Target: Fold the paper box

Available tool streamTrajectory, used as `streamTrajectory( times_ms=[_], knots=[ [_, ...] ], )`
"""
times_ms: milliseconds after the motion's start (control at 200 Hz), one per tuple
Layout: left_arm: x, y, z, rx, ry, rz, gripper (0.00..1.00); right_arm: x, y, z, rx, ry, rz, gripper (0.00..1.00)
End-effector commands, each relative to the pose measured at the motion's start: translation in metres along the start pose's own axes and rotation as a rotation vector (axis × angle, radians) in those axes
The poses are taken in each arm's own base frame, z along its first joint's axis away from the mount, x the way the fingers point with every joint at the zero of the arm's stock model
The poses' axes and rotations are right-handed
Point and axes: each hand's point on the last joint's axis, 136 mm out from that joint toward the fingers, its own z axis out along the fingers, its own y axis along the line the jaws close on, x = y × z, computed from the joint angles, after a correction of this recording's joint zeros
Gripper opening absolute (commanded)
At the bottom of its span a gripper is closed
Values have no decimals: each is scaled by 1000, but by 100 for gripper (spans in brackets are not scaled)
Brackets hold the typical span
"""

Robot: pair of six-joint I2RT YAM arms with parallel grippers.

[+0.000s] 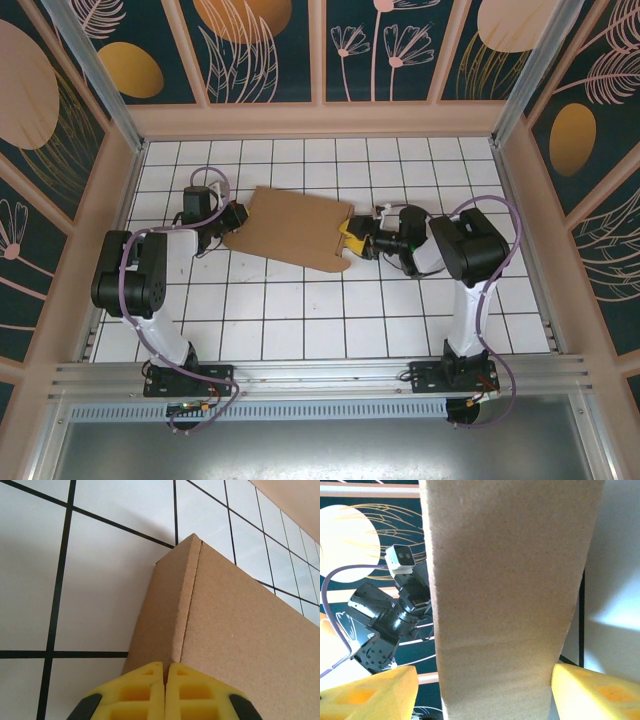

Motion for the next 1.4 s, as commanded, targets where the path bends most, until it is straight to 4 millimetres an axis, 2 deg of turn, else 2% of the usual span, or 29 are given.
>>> streamTrajectory(
  times_ms=[0, 185, 300, 485, 666, 726, 886, 966, 1066, 1136, 1196, 1316, 1396],
  knots=[
    [109, 50, 1, -165, 343, -160, 1, 26, 46, 18, -94, 126, -167, 72],
    [110, 48, 1, -157, 349, -161, 1, 15, 44, 28, 72, 64, -300, 76],
    [112, 49, 2, -155, 355, -165, 1, 11, 51, 32, 98, 40, -328, 77],
    [112, 49, 3, -157, 356, -166, 1, 26, 77, 35, -107, 107, -276, 77],
    [113, 51, 2, -163, 357, -168, 1, 21, 95, 8, -318, 17, -152, 77],
    [113, 51, 3, -165, 356, -168, 1, 14, 86, 8, -315, -17, -75, 77],
    [112, 49, 3, -155, 355, -169, 1, 15, 93, 16, -293, -45, -122, 77],
    [112, 49, 3, -156, 358, -170, 1, 10, 87, 19, -229, -74, -167, 81],
    [112, 49, 1, -162, 359, -162, 1, 9, 68, 35, -50, -43, -257, 83],
    [108, 47, 1, -159, 350, -157, 1, 11, 46, 48, 114, 6, -290, 83],
    [105, 46, 1, -157, 342, -155, 1, 13, 41, 54, 169, 36, -307, 83],
    [101, 43, 0, -153, 334, -150, 1, 15, 44, 55, 162, 56, -277, 76],
    [96, 41, -2, -157, 318, -142, 3, 13, 46, 51, 154, 35, -266, 67]
  ],
)
